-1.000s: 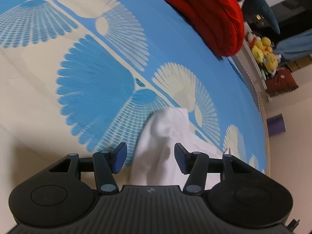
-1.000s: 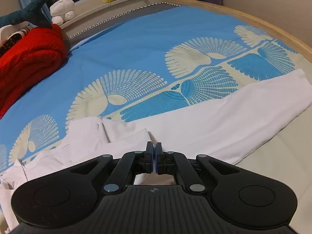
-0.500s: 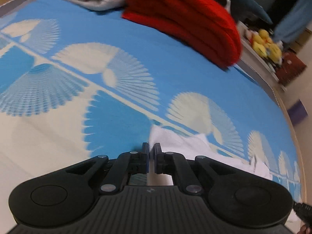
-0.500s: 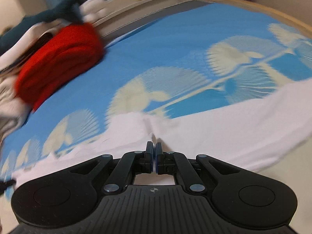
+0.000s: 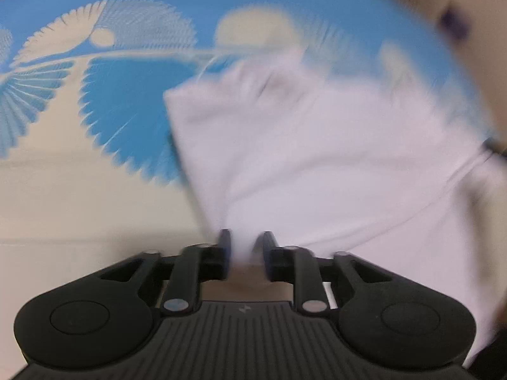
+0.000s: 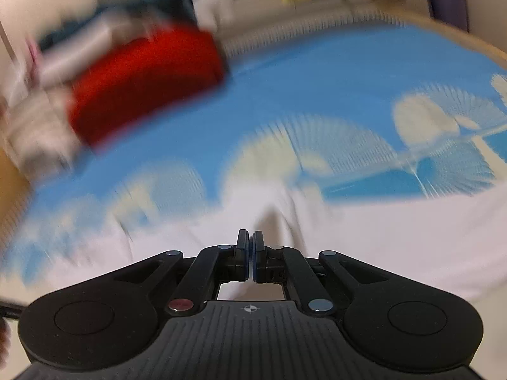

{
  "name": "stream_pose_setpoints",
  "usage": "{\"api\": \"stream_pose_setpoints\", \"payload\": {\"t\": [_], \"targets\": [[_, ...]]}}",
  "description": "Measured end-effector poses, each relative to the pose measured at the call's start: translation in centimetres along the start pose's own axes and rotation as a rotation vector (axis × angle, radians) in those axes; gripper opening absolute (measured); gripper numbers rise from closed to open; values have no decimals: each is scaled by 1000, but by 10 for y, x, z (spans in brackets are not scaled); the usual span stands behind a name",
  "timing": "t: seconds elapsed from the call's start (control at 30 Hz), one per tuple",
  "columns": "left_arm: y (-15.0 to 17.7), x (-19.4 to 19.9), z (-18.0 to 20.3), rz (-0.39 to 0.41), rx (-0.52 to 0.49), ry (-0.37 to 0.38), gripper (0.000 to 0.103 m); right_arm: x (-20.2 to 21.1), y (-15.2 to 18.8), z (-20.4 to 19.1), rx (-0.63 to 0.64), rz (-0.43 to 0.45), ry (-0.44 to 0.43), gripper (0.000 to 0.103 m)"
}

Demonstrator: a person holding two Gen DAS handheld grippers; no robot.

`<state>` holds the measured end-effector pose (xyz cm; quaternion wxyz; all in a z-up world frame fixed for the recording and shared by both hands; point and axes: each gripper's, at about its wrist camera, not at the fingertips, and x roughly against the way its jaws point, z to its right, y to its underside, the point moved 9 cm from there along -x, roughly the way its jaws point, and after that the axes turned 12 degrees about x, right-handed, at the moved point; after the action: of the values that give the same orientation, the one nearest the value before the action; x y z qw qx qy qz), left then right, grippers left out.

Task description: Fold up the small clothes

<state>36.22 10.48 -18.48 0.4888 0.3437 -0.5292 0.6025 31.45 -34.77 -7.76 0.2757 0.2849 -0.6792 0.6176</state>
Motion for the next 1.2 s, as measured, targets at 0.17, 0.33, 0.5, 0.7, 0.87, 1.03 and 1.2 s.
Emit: {"api": "stream_pose_setpoints", "payload": {"t": [0.17, 0.33, 0.5, 0.7, 0.87, 1.03, 1.2], "targets": [[-8, 15, -21, 42, 51, -136, 20, -23, 42, 37, -90, -227, 156, 5], [-28, 23, -36, 114, 283, 5, 51, -19, 27, 27, -91, -127, 76, 25], [-53, 14, -41, 181, 507, 115, 56, -41, 46, 14, -75, -203, 32, 26], [-62, -7, -40, 218, 566, 148, 3, -38, 36, -4, 25, -134, 38, 1], [-80, 20, -49, 381, 547, 138, 6, -4, -6, -11, 49, 137, 31, 1], [-80, 37, -56, 356, 508, -18, 14, -42, 46, 25, -73, -195, 176, 5], [-64, 32, -3, 194, 338, 241, 16, -23, 21, 16, -66, -42, 117, 5]]}}
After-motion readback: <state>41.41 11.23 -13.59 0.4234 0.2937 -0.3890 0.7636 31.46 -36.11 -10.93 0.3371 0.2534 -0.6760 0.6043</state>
